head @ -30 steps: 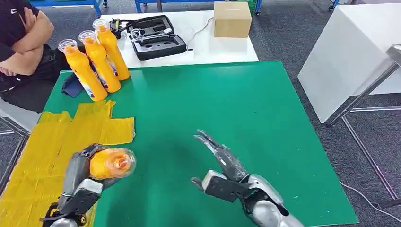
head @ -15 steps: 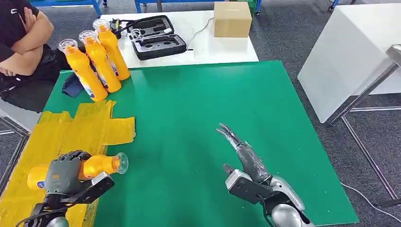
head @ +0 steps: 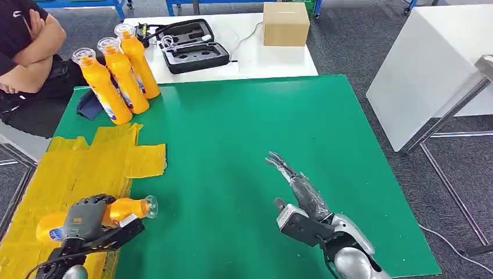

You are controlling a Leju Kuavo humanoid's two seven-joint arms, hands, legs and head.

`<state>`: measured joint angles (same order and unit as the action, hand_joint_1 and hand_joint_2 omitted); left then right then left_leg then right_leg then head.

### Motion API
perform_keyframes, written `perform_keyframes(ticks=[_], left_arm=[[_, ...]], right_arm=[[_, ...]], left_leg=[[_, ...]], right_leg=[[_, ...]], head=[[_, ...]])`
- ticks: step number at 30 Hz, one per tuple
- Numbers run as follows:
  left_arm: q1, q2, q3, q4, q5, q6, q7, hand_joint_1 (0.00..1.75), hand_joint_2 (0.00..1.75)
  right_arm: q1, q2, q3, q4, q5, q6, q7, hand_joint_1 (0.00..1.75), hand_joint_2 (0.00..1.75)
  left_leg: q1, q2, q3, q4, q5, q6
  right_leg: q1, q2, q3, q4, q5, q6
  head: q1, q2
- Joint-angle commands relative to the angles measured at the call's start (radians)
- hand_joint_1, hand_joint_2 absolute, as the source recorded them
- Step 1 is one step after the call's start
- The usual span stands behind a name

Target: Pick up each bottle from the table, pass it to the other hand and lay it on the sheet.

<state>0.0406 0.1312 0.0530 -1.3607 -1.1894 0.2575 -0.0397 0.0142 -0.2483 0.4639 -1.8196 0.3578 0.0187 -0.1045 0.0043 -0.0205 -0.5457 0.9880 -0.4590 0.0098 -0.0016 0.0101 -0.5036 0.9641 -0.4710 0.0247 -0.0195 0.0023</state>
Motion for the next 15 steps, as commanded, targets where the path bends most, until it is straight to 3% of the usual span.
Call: perform_keyframes(ticks=[1,9,10,15], left_arm=[[-0.040,0.033,-0.083,0.076,0.035,-0.052,-0.018,0.00,1.75],[-0.027,0.042,-0.093,0.059,0.031,-0.052,-0.012,0.00,1.75],[-0.034,0.037,-0.099,0.048,0.030,-0.052,-0.011,0.00,0.00],[-0.016,0.048,-0.122,-0.027,0.061,-0.083,-0.019,0.00,0.00]], right_arm=[[-0.060,0.025,-0.013,0.085,-0.008,0.019,0.003,0.00,0.00],[-0.051,0.019,-0.012,0.084,-0.009,0.021,0.005,0.00,0.00],[-0.065,0.029,-0.007,0.083,-0.008,0.022,0.009,0.00,0.00],[-0.060,0.030,-0.004,0.076,-0.005,0.020,0.021,0.00,0.00]], left_leg=[[0.000,0.002,0.002,-0.001,0.000,0.000],[0.000,0.002,0.003,-0.001,0.000,0.000],[0.000,0.002,0.002,-0.001,0.000,0.000],[0.000,0.002,0.001,0.000,0.000,0.000]], right_leg=[[0.000,0.000,0.002,-0.001,0.000,0.000],[0.000,0.000,0.003,-0.002,0.000,0.000],[0.000,0.000,0.002,-0.001,0.000,0.000],[0.000,0.000,0.001,0.000,0.000,0.000]], head=[[0.000,0.000],[0.000,0.000],[0.000,0.000],[0.000,0.000]])
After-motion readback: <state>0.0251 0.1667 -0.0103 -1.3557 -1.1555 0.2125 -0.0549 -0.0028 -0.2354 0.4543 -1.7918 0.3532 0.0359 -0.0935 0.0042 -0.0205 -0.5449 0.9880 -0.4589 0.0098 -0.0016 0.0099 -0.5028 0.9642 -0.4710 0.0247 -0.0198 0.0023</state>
